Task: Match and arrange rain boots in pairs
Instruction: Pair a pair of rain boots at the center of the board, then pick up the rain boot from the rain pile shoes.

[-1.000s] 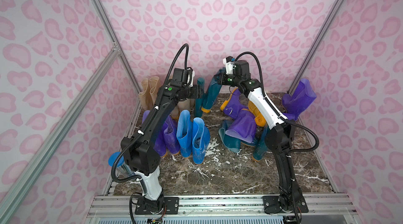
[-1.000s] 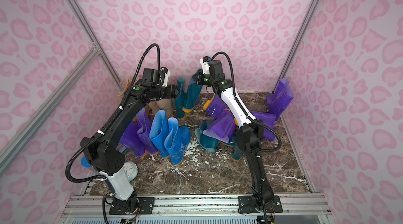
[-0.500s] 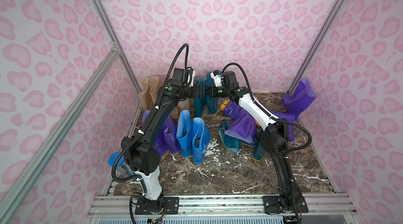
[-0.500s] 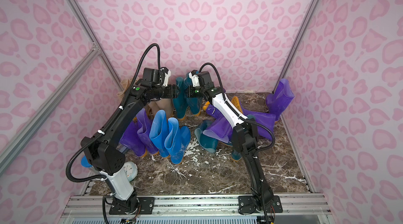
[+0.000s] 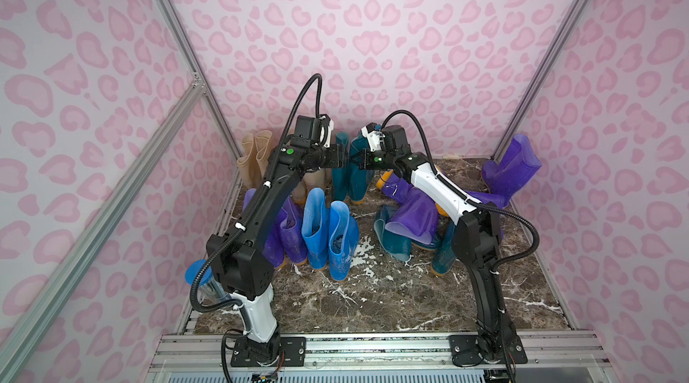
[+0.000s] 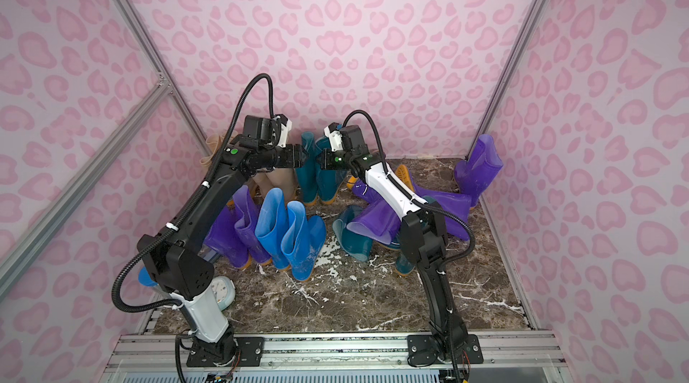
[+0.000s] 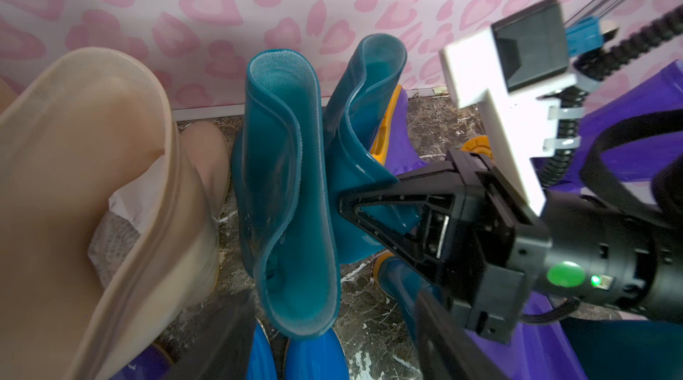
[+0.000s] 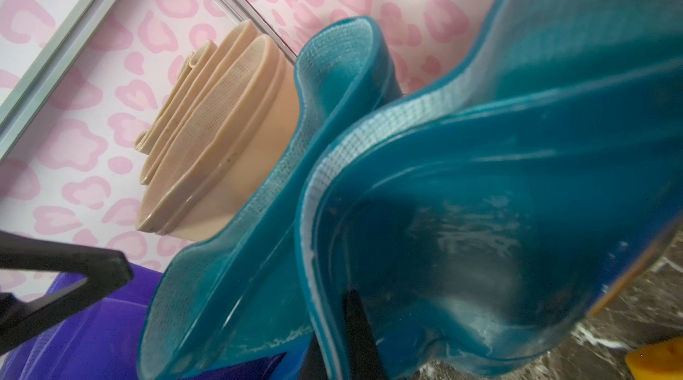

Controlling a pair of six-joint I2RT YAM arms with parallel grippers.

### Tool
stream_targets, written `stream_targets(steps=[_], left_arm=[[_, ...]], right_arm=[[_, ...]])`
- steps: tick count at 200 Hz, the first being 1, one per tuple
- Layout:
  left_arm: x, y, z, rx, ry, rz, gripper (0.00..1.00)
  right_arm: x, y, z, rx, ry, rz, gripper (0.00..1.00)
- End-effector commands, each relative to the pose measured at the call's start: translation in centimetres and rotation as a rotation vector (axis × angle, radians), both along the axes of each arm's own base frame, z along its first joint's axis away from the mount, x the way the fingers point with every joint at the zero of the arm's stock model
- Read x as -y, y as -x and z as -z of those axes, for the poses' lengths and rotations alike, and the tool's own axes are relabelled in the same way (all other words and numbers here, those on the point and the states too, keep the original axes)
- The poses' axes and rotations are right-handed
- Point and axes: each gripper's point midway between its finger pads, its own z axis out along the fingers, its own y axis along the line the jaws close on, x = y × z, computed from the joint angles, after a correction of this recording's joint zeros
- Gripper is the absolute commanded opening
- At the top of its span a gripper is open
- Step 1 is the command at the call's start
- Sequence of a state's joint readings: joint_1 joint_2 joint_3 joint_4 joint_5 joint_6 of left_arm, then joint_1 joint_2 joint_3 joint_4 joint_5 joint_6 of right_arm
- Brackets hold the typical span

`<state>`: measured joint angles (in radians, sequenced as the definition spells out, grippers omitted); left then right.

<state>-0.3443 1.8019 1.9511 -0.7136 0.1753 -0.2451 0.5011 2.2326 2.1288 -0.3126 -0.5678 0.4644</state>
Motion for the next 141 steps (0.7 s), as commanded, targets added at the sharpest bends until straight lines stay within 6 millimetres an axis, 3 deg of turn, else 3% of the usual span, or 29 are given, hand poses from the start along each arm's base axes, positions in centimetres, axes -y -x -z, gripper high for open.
stream_targets(steps=[1,41,68,105,125,141], left_arm=[[0.1,1.3,-2.9,0.047,0.038,0.032,0.71],[0.3,4.1,-5.0,0.063,0.069,0.086,0.8],[0.5,6.2,-5.4,0.064,0.055,0.12,0.81],[1.3,8.5,-5.6,0.071,0.035,0.152,0.81],[3.7,10.3,-5.0,0.049,0.013,0.219,0.8],[5.9,12.4,-4.0,0.025,-0.017,0.288,0.8]], right_arm=[[0.2,-0.1,-1.7,0.046,-0.017,0.004,0.14],[1.6,0.3,-5.7,0.103,-0.017,0.026,0.41],[2.9,0.8,-8.4,0.142,-0.021,0.05,0.46],[4.5,2.0,-9.9,0.166,-0.002,0.064,0.46],[7.0,2.4,-10.5,0.189,0.058,0.138,0.46],[10.3,2.6,-10.8,0.193,0.083,0.22,0.46]])
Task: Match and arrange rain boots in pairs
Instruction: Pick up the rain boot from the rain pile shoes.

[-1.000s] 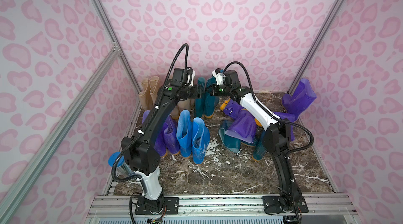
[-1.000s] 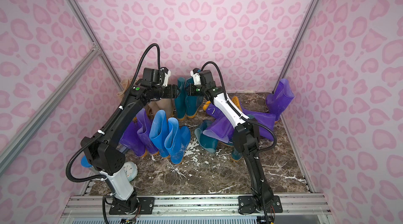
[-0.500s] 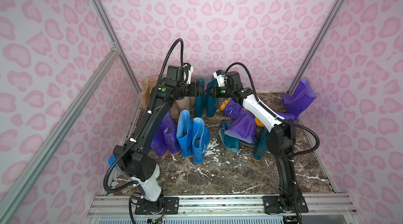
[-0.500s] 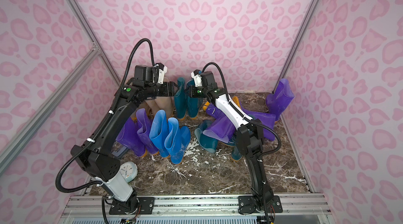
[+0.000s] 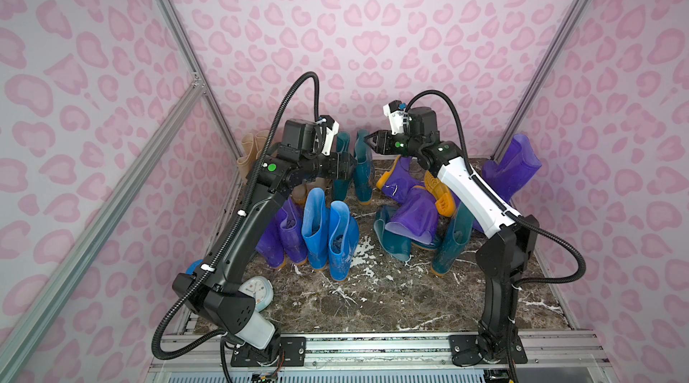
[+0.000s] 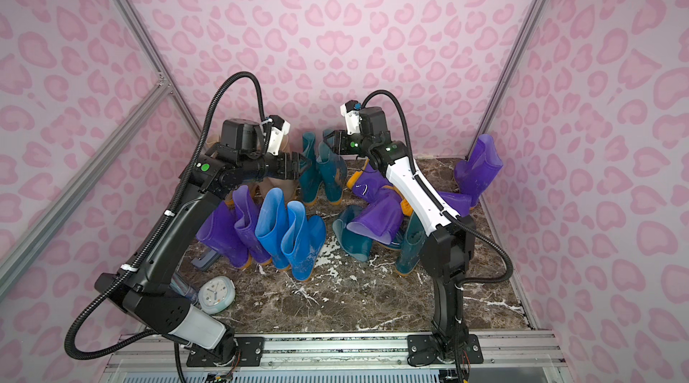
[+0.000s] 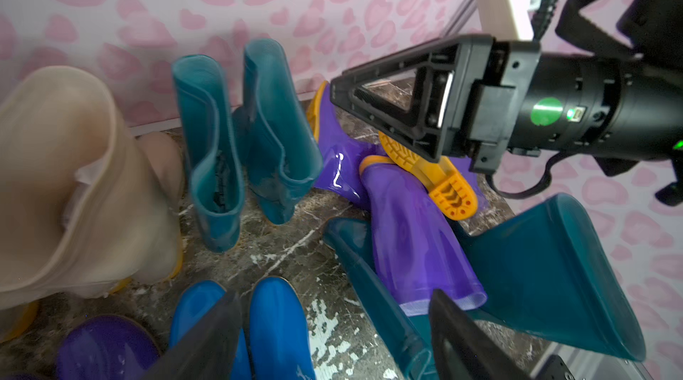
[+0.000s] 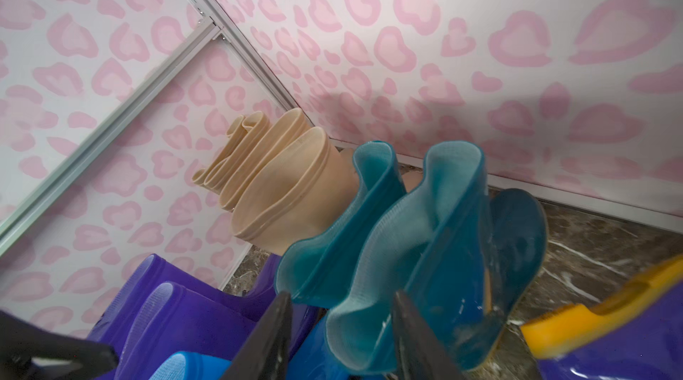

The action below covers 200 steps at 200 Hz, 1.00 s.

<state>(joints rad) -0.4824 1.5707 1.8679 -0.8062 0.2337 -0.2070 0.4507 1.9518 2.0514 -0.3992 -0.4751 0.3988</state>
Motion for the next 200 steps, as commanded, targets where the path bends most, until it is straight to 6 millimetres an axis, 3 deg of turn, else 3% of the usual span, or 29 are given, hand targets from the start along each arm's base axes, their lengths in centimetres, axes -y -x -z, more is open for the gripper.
stream_targets(steps=[1,46,77,104,106,112,155,200], left_arm=[[2.2,2.5,1.3,-0.026,-0.052,0.082,0.8],[6.2,8.6,4.1,-0.051,-0.106,0.209,0.81],[7.6,10.1,5.4,-0.06,-0.15,0.248,0.81],[10.0,10.2,6.4,-0.058,-0.158,0.299,0.82],[10.1,10.1,6.4,-0.058,-0.159,0.302,0.82],[10.7,10.1,6.6,-0.062,-0.157,0.315,0.82],[14.3,10.4,6.9,-0.054,-0.144,0.406,0.82],[13.8,8.7,6.9,0.007,-0.193,0.352,0.84]], right_arm=[[4.0,-0.3,0.1,0.019,0.059,0.121,0.46],[14.4,2.6,-0.3,0.035,0.101,0.363,0.47],[20.2,5.8,0.2,0.042,0.197,0.547,0.53],[25.0,8.1,0.3,0.054,0.208,0.718,0.69],[25.5,8.3,1.3,0.036,0.217,0.728,0.7],[26.5,8.8,1.8,0.026,0.209,0.755,0.73],[31.8,10.6,3.4,-0.027,0.129,0.844,0.77],[38.2,11.5,7.0,-0.124,-0.115,0.994,0.76]])
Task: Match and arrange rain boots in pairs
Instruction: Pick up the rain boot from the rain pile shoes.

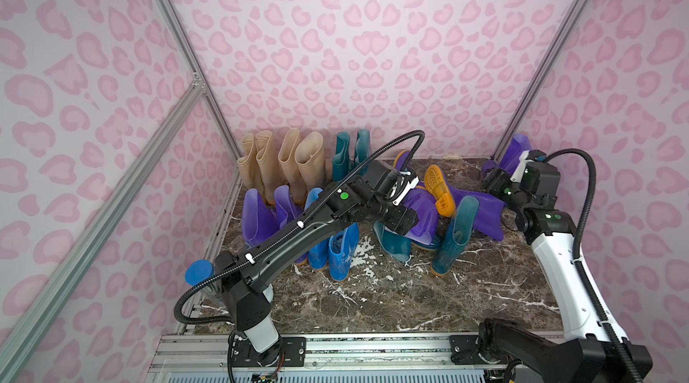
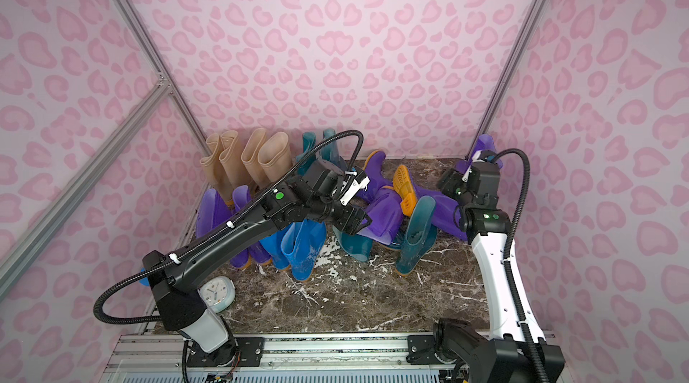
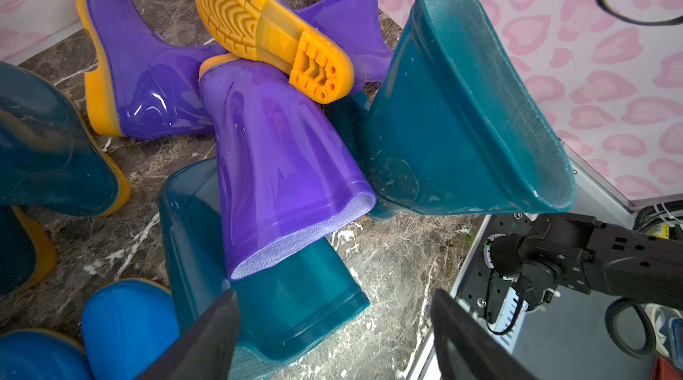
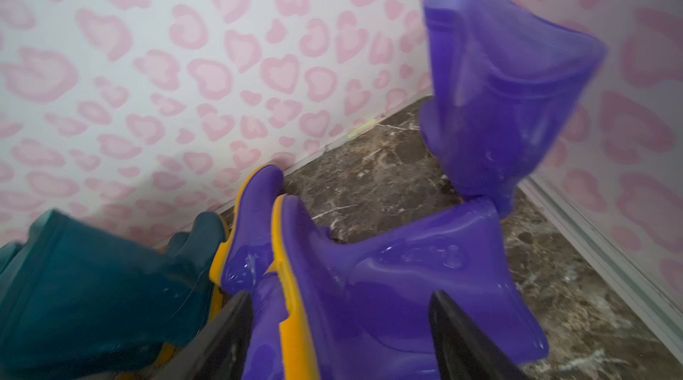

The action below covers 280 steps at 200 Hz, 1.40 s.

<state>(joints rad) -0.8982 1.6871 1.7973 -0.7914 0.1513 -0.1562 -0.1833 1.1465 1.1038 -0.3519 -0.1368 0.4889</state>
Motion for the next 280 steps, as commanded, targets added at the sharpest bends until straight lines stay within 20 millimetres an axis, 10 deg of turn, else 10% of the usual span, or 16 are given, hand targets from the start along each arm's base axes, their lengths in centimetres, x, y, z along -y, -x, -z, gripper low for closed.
stream_targets(steps=[1,103,280], left_arm=[[-0.3,-1.3,-0.9,0.079,-0.007,-0.024,0.84],[-6.7,-5.0,-2.2,0.073,0.135,-0.183,0.85],[-8.2,-6.4,0.8,0.026,0.103,-0.229,0.85]], right_arm=[[1.4,0.0,0.5,0.075,-0.17,0.029,0.76],[5.6,4.1,9.6,0.332,-0.665,0.282,0.86],[0.3,1.3,19.5,0.169,-0.916,0.087,0.9]])
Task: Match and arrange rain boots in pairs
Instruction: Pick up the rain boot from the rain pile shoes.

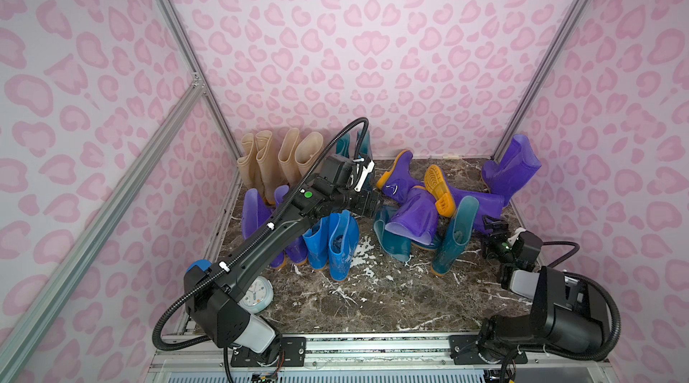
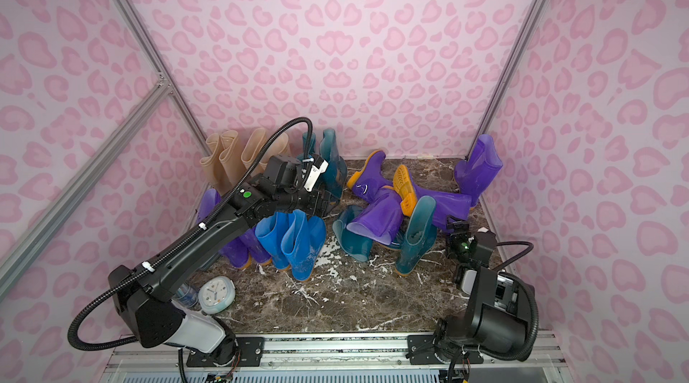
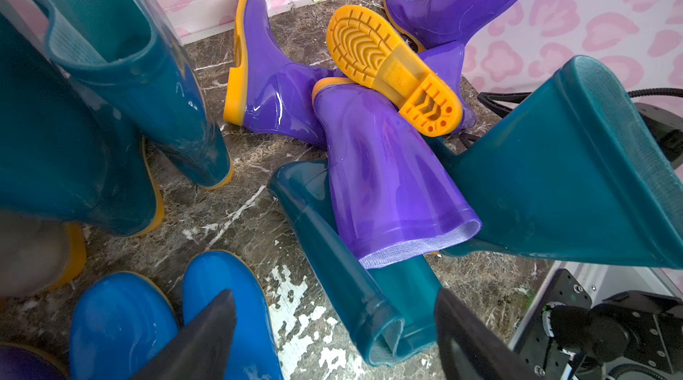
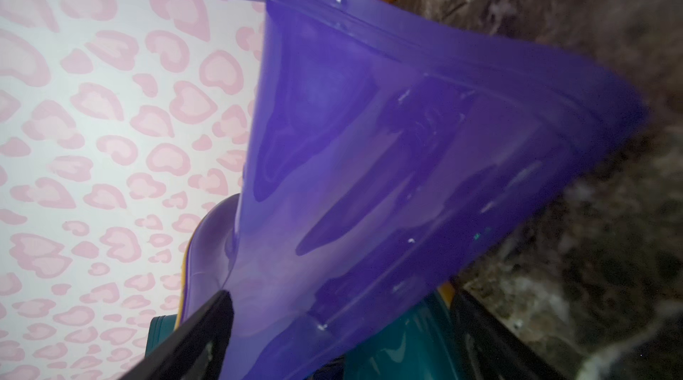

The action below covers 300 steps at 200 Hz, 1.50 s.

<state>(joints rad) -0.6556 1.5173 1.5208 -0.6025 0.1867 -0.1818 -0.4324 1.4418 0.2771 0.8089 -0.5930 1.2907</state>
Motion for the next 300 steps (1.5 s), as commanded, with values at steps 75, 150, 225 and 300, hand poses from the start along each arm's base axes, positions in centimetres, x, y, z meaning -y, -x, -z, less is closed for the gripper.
stream_targets(steps=[75,150,225,300], left_arm=[[0.3,-0.4,0.1,0.005,0.012,0.003,0.85],[0.4,-0.2,-0.3,0.005,0.03,0.009,0.85],[1.4,0.5,-0.2,-0.031,0.064,0.058,0.83],[1.7,0.6,0.1,-0.035,0.055,0.069,0.83]], right_arm=[[-1.3,-4.0,-4.5,0.147,0.156,-0.101,0.02],[-5.1,-5.0,-12.2,0.129,0.55,-0.123,0.0],[-9.6,-11.1,-22.1,0.317,0.839,-0.219,0.0],[-11.3,-19.1,-30.0,0.428,0.992,-0.204,0.0]])
